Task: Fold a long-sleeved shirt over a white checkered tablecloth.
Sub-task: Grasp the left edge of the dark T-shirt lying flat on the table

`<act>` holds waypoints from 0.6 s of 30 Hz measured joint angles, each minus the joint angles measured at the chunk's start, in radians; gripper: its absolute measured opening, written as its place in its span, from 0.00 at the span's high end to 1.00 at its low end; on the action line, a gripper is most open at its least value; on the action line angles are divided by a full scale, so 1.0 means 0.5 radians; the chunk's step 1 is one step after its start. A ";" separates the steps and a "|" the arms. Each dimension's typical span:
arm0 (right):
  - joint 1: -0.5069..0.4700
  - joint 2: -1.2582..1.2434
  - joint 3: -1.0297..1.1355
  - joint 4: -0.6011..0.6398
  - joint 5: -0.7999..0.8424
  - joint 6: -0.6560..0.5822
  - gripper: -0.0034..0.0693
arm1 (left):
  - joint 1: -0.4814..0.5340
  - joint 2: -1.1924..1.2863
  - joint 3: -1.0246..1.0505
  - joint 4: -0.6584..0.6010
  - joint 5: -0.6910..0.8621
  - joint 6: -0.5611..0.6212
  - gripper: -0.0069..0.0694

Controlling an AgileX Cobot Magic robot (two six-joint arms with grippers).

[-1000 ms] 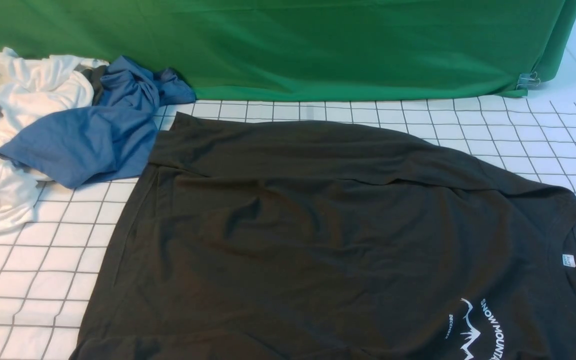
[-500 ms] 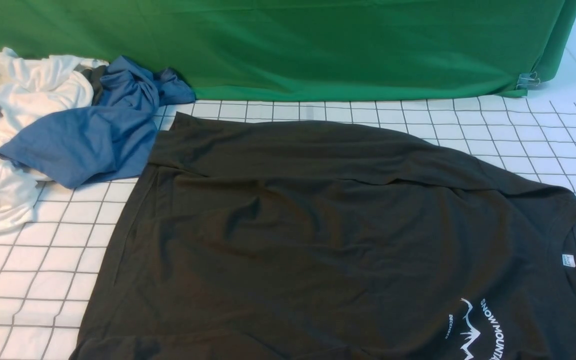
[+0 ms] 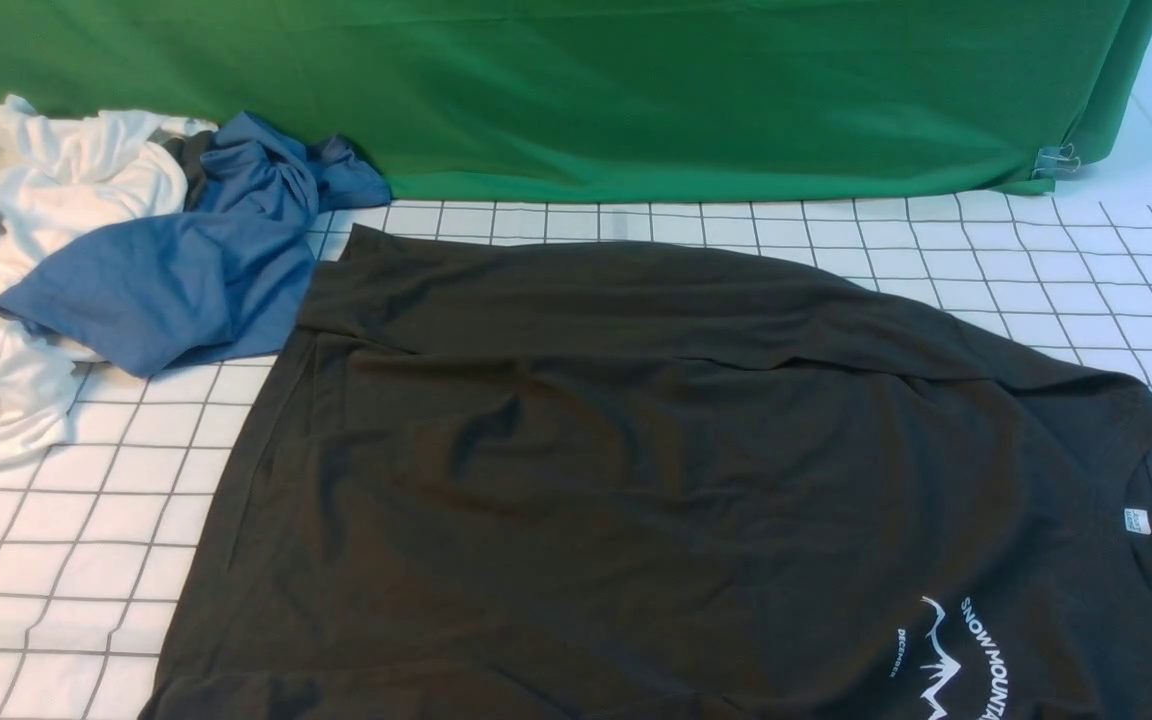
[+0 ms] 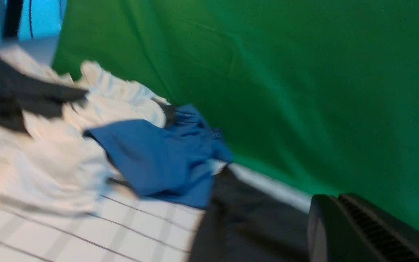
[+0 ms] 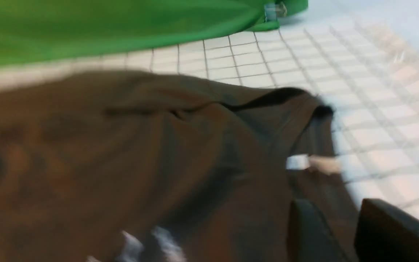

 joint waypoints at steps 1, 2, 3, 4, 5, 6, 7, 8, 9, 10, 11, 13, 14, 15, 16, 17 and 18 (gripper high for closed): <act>0.000 0.000 0.000 0.075 -0.002 0.207 0.62 | 0.000 0.000 0.000 -0.171 -0.056 -0.148 0.95; 0.000 0.000 0.000 0.145 -0.013 0.438 0.62 | 0.000 0.000 0.000 -0.323 -0.109 -0.343 0.95; 0.000 0.000 0.000 0.185 -0.022 0.629 0.62 | 0.000 0.000 0.000 -0.383 -0.158 -0.443 0.95; 0.000 0.000 0.000 0.223 -0.043 0.899 0.62 | 0.000 0.000 0.000 -0.419 -0.190 -0.515 0.95; 0.000 0.000 0.000 0.235 -0.057 1.019 0.62 | 0.000 0.000 0.000 -0.434 -0.217 -0.561 0.95; 0.000 0.000 0.000 0.248 -0.075 1.182 0.62 | 0.000 0.000 0.000 -0.431 -0.244 -0.592 0.95; 0.000 0.000 0.000 0.252 -0.080 1.272 0.62 | 0.000 0.000 0.000 -0.419 -0.258 -0.602 0.95; 0.000 0.000 0.000 0.254 -0.083 1.338 0.62 | 0.000 0.000 0.000 -0.404 -0.271 -0.621 0.95; 0.000 0.000 0.000 0.254 -0.083 1.373 0.62 | 0.000 0.000 0.000 -0.394 -0.288 -0.646 0.95; 0.000 0.000 0.000 0.253 -0.083 1.373 0.62 | 0.000 0.000 0.000 -0.387 -0.308 -0.692 0.95; 0.000 0.000 0.000 0.252 -0.083 1.370 0.62 | 0.000 0.000 0.000 -0.387 -0.316 -0.712 0.95; 0.000 0.000 0.000 0.252 -0.083 1.332 0.62 | 0.000 0.000 0.000 -0.384 -0.359 -0.857 0.95; 0.000 0.000 0.000 0.252 -0.083 1.307 0.62 | 0.000 0.000 0.000 -0.379 -0.381 -0.912 0.95; 0.000 0.000 0.000 0.252 -0.083 1.292 0.62 | 0.000 0.000 0.000 -0.369 -0.396 -0.942 0.95; 0.000 0.000 0.000 0.252 -0.090 1.255 0.62 | 0.000 0.000 0.000 -0.348 -0.415 -0.962 0.95; 0.000 0.000 0.000 0.252 -0.115 1.200 0.62 | 0.000 0.000 0.000 -0.303 -0.435 -0.988 0.95; 0.000 0.000 0.000 0.252 -0.170 1.120 0.62 | 0.000 0.000 0.000 -0.223 -0.446 -1.010 0.95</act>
